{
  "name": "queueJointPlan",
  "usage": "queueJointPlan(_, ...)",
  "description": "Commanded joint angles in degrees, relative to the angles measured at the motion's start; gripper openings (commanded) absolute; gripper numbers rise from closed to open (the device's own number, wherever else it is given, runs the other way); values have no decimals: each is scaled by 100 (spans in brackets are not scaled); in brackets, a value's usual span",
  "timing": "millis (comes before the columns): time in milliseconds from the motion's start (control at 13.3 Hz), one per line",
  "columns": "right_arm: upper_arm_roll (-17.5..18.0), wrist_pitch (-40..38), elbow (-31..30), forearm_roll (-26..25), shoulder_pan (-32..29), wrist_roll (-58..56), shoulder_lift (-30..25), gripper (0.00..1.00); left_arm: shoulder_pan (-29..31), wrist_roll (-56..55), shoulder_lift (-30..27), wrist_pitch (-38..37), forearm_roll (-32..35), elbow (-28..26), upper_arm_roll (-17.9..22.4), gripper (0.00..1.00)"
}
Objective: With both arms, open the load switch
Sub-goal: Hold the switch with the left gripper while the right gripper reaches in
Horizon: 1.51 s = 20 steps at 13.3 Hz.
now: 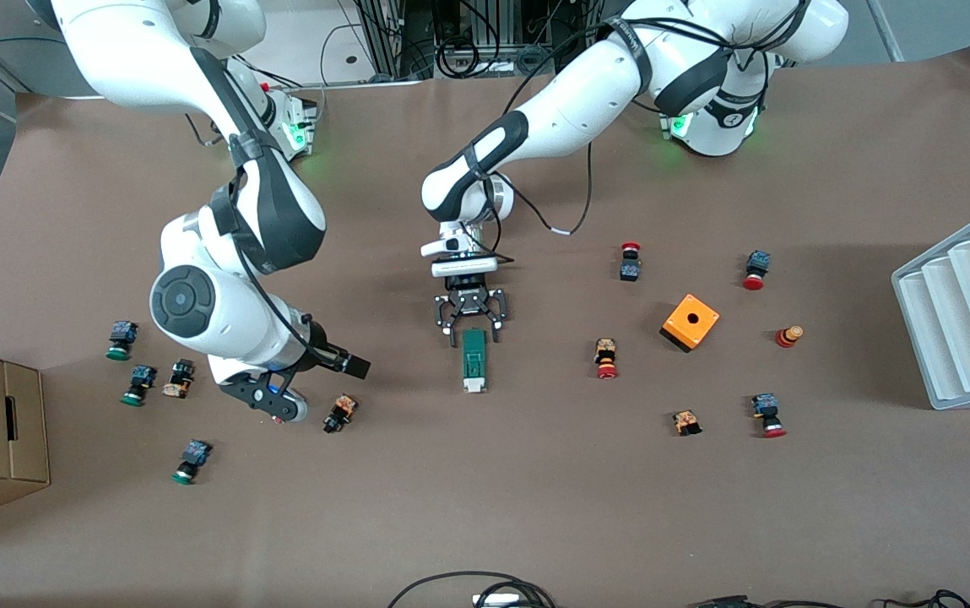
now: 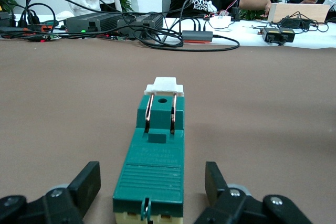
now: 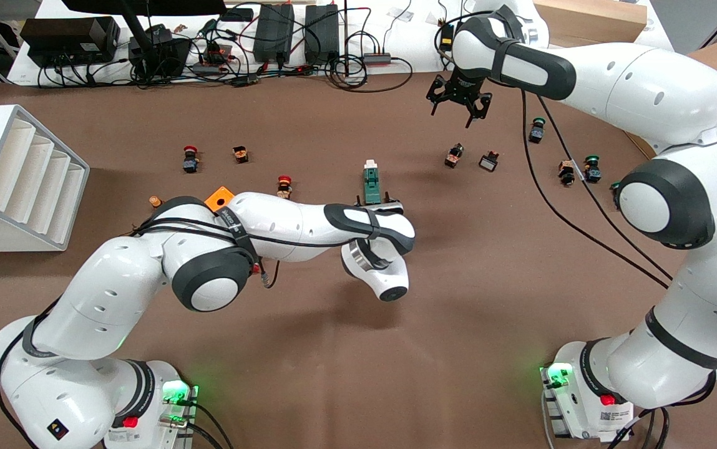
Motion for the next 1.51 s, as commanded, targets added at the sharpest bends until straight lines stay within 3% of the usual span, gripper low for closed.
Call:
queueJointPlan(0, -33, 111, 335, 165, 37, 644, 341, 100, -23, -197, 125, -108, 109, 159, -92, 80)
queueJointPlan(302, -59, 139, 1045, 165, 467, 1900, 963, 99, -32, -206, 143, -117, 100, 150, -92, 73)
queueJointPlan(603, -50, 560, 1153, 165, 775, 2877, 1386, 99, -32, -197, 143, -135, 82, 150, -92, 68)
queueJointPlan(981, -15, 622, 1881, 174, 1074, 4608, 2089, 97, -32, -197, 143, -135, 91, 141, -92, 61)
queueJointPlan(1207, -7, 920, 2128, 182, 1206, 5505, 2450, 90, -32, -197, 143, -135, 91, 141, -92, 50)
queueJointPlan(1282, -7, 1017, 2172, 330, 1198, 5655, 2503, 83, -23, -206, 152, -135, 91, 141, -92, 50)
queueJointPlan(1433, -77, 1096, 2321, 1137, 1136, 5727, 2670, 83, -23, -206, 152, -135, 91, 132, -92, 48)
